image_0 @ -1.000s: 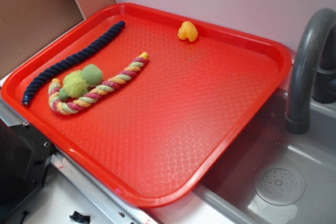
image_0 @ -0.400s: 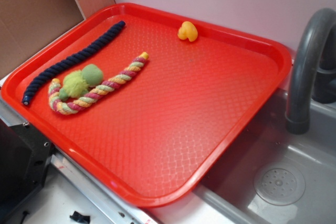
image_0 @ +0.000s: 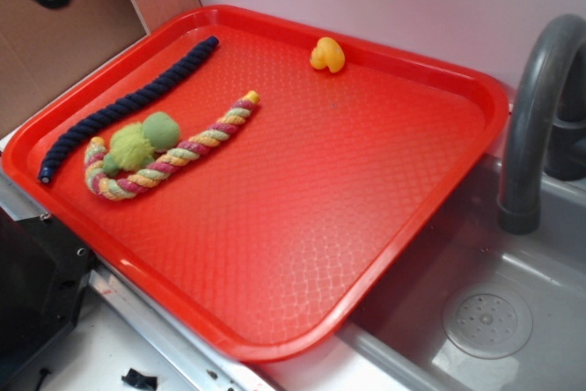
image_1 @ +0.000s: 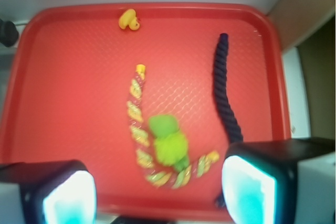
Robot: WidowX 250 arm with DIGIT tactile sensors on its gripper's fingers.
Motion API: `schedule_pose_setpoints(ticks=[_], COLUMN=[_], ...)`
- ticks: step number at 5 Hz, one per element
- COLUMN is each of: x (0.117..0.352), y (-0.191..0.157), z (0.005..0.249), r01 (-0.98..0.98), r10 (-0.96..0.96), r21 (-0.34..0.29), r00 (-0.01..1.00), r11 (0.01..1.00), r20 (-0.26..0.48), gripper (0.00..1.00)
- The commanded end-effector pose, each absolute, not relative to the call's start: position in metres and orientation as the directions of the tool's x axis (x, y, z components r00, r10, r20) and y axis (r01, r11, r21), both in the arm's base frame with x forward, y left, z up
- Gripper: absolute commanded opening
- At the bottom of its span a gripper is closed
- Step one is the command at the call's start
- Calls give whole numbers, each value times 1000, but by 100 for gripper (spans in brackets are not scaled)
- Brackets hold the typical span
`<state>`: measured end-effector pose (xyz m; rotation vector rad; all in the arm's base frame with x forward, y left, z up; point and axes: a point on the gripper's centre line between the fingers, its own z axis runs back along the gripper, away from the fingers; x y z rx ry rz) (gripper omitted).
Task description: Grab the blue rope.
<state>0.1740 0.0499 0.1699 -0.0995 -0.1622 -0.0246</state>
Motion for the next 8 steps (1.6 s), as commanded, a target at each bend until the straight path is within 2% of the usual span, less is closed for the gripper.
schedule_pose_setpoints(ticks=[1,3,5,6,7,8], x=[204,219,221,224,227,226], y=[95,110,118,122,112,109], z=[117,69,35,22,15,13], r01=[7,3,11,17,77,98], r10=[-5,-5,-14,-17,-77,-98], r21=[-14,23,69,46,-18,-23], r00=[992,995,999,1000,997,995], r11=[1000,1000,998,999,997,995], r20=[125,100,47,8,-26,-20], gripper=[100,100,100,100,0,0])
